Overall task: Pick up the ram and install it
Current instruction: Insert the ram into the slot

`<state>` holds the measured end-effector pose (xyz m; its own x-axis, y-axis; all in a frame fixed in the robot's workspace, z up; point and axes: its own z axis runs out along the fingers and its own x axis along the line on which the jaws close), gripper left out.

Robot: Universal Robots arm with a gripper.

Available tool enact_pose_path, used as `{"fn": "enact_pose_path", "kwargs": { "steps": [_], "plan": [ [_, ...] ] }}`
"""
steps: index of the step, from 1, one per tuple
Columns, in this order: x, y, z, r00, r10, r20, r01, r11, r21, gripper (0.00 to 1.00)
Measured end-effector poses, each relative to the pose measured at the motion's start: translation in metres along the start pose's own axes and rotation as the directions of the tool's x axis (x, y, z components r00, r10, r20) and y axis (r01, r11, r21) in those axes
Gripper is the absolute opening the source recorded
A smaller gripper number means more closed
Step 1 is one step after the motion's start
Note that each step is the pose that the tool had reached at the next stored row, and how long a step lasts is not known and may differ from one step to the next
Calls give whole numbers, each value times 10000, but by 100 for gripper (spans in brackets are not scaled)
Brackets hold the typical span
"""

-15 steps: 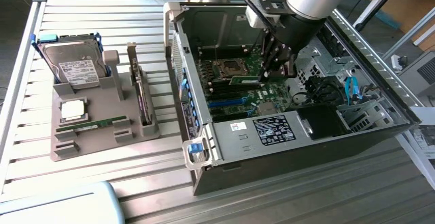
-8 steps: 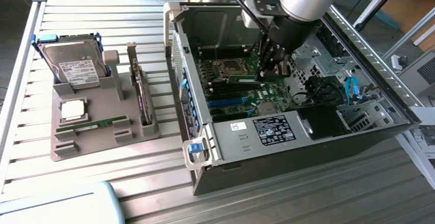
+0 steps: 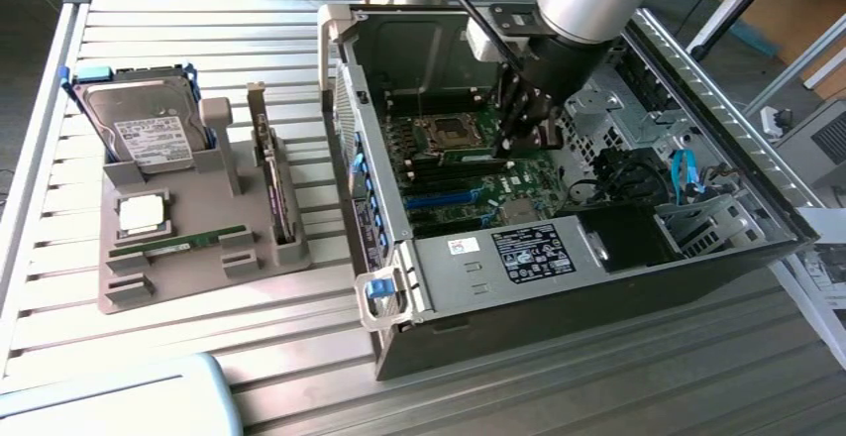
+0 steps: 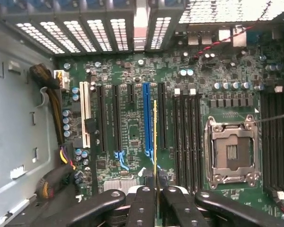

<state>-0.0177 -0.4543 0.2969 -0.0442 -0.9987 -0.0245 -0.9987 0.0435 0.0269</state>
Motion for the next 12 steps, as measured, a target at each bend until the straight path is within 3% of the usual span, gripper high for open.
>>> {"fn": "enact_pose_path", "kwargs": {
  "steps": [12],
  "plan": [
    [-171, 4, 82, 9999, -106, -2, 106, 9999, -3, 13]
  ]
}}
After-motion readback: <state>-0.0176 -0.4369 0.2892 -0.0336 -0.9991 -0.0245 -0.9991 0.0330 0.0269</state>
